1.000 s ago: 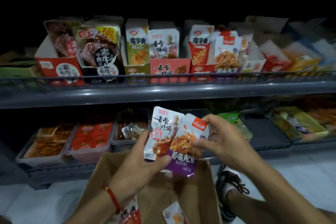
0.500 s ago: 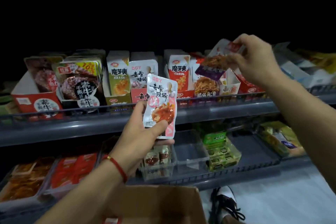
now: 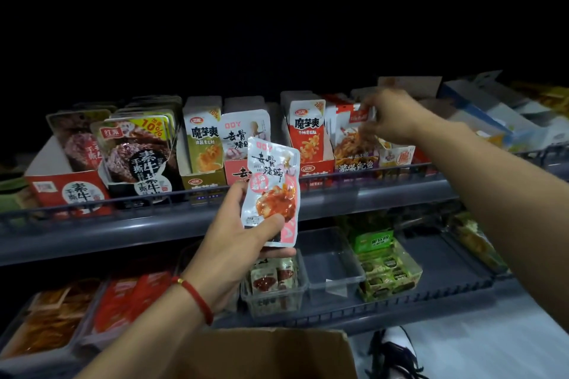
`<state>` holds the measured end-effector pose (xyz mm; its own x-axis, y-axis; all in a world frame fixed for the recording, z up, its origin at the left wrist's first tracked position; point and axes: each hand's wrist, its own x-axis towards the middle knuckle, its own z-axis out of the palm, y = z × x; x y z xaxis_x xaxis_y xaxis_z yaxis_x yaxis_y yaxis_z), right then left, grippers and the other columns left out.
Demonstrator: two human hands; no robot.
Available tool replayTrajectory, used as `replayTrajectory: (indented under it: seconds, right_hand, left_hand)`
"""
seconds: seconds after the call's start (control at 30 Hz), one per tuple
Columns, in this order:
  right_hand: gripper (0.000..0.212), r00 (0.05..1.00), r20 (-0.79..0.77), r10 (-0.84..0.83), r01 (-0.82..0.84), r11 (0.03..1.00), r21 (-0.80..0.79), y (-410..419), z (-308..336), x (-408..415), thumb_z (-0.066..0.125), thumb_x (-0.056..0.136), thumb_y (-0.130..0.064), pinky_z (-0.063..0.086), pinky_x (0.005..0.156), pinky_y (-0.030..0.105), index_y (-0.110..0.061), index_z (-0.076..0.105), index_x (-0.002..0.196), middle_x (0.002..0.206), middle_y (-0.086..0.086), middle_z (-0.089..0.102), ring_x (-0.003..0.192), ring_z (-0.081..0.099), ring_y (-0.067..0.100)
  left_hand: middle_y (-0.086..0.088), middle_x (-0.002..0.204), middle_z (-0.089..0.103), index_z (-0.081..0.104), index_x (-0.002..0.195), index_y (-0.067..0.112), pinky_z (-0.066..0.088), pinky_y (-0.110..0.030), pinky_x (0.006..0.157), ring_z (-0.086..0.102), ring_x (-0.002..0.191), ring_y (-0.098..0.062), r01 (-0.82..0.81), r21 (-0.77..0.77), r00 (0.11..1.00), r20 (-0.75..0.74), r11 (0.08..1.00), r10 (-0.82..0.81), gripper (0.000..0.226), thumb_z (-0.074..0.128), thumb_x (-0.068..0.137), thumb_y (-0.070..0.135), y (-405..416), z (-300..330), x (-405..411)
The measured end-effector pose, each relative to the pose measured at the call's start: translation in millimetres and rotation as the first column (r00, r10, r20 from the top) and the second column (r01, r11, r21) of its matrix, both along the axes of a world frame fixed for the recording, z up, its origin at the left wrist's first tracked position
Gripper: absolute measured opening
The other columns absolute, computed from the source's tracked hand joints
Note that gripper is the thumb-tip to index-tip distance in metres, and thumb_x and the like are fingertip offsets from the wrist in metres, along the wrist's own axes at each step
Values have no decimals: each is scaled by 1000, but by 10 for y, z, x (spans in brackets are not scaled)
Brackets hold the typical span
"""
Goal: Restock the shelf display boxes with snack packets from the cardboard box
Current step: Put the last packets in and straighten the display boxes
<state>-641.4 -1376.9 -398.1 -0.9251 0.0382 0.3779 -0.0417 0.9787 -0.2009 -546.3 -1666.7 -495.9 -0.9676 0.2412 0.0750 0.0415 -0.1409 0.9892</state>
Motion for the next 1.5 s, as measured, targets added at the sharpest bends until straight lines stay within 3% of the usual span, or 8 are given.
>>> replayTrajectory:
  seconds: [0.3, 0.43, 0.53, 0.8, 1.03, 1.2, 1.37, 1.5]
  right_hand:
    - [54, 960, -279, 4, 57, 976, 209, -372, -235, 254, 70, 93, -28, 47, 103, 49, -15, 48, 141, 143, 14, 45, 130, 46, 32]
    - [56, 909, 52, 413, -371, 860, -350, -931, -217, 667, 61, 91, -52, 56, 88, 26, -26, 49, 139, 123, -12, 58, 106, 61, 4]
    - [34, 822, 118, 557, -418, 730, -541, -1163, -201, 725, 75, 89, -28, 62, 78, 28, -32, 59, 118, 113, -11, 69, 96, 70, 4]
    - [24, 828, -395, 399, -492, 854, -169, -1315, 324, 336, 71, 95, -19, 47, 73, 10, -30, 55, 107, 95, -21, 58, 86, 59, -3]
    - [29, 870, -282, 403, -411, 911, 34, -1507, 179, -4, 70, 94, -17, 58, 86, 47, -20, 58, 121, 118, 5, 66, 102, 63, 21]
    - [33, 881, -260, 396, -356, 916, 187, -1562, -150, -158, 74, 91, -22, 53, 85, 40, -17, 64, 121, 114, 5, 67, 108, 62, 26]
    - [54, 863, -421, 280, -308, 951, 1, -1541, -419, -123, 76, 89, -29, 45, 87, 28, -15, 56, 138, 126, 8, 54, 113, 55, 22]
    - [64, 901, -405, 152, -229, 962, -147, -1627, -545, -121, 71, 93, -36, 52, 91, 37, -18, 45, 149, 130, 11, 60, 114, 61, 27]
  left_hand:
    - [2, 118, 75, 58, 128, 27, 64, -46, 74, 75, 101, -24, -3, 26, 1000, 23, 1000, 2, 44, 62, 97, -3, -119, -73, 48]
    - [-1, 118, 75, 59, 128, 28, 64, -43, 69, 75, 102, -27, 8, 14, 1000, 4, 1000, -8, 45, 63, 96, -4, -187, -101, 46]
    - [-4, 108, 77, 61, 125, 26, 65, -38, 66, 76, 95, -28, -10, -22, 1000, 0, 1000, 10, 41, 68, 93, 0, -244, -44, 37]
    - [7, 112, 63, 52, 120, 31, 55, -25, 82, 63, 95, -8, -417, -456, 894, -364, 786, 262, 45, 65, 89, 2, -685, 42, -268]
    - [7, 142, 50, 51, 139, 20, 31, -29, 120, 43, 134, -10, -559, -569, 762, -640, 604, 102, 52, 61, 93, 0, -524, 218, -429]
    - [-2, 159, 30, 12, 161, 23, 41, -19, 111, 45, 133, -12, -603, -504, 700, -706, 618, 108, 91, 66, 90, 2, -388, 225, -590]
    - [-3, 170, 13, -4, 163, 20, 10, -20, 117, 20, 154, -14, -565, -498, 729, -674, 658, 117, 100, 69, 94, 17, -266, 299, -758]
    - [-16, 145, 53, 8, 161, 14, 47, -30, 101, 59, 125, -29, -581, -487, 750, -633, 652, 195, 88, 67, 96, 18, -236, 350, -950]
